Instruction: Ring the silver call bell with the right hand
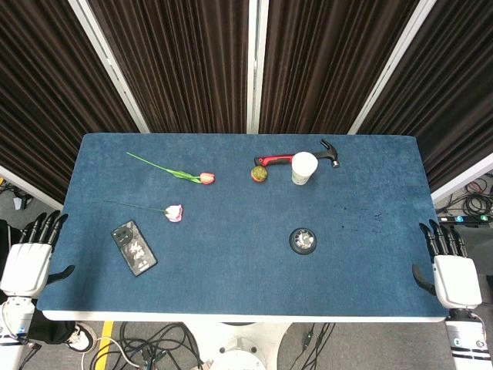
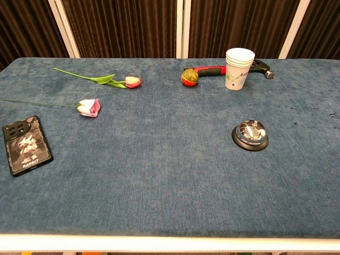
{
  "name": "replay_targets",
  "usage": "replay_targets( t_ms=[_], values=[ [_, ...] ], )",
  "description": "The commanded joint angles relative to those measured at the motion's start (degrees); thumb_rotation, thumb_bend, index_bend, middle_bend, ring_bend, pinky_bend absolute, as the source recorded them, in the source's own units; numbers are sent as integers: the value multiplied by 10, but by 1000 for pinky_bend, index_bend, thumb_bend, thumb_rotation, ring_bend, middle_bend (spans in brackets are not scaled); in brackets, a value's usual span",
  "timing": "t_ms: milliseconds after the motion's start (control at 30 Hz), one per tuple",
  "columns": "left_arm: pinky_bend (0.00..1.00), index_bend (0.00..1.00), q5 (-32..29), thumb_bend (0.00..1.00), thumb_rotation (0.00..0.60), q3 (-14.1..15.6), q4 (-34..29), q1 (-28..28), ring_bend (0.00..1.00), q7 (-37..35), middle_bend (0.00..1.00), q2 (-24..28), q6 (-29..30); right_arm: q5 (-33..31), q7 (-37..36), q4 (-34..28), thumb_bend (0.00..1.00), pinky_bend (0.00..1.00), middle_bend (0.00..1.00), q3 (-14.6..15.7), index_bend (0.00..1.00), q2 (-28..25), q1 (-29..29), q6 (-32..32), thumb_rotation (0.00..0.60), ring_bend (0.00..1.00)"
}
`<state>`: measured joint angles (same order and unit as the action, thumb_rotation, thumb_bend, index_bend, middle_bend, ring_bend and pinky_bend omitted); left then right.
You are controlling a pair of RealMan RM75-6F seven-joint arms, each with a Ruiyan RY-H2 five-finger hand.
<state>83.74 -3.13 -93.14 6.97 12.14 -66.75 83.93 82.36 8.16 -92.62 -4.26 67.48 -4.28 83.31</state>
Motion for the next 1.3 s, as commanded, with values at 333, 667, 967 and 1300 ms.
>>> replay_targets(
  t_ms=[333, 667, 967, 1300],
  values=[
    [143, 64, -2, 107, 600, 1, -1, 2, 0, -1, 55, 2, -6, -3, 11, -3, 296, 0, 0, -2, 0, 4, -12, -18, 600, 0],
    [143, 64, 0, 107, 600, 6, 3, 1, 0, -3, 54, -2, -8, 6, 28, 1, 312, 0, 6, -2, 0, 10, -31, -35, 600, 0],
    [145, 64, 1, 108, 600, 6, -5, 5, 0, 1, 55, -2, -13, 56, 103, 22, 807, 286, 160, -9, 0, 51, -71, -38, 600, 131],
    [146, 64, -6, 108, 600, 3, -14, 7, 0, 7, 54, 3, -16, 52, 122, 39, 1000, 670, 794, 4, 0, 84, -96, -82, 600, 643]
  ],
)
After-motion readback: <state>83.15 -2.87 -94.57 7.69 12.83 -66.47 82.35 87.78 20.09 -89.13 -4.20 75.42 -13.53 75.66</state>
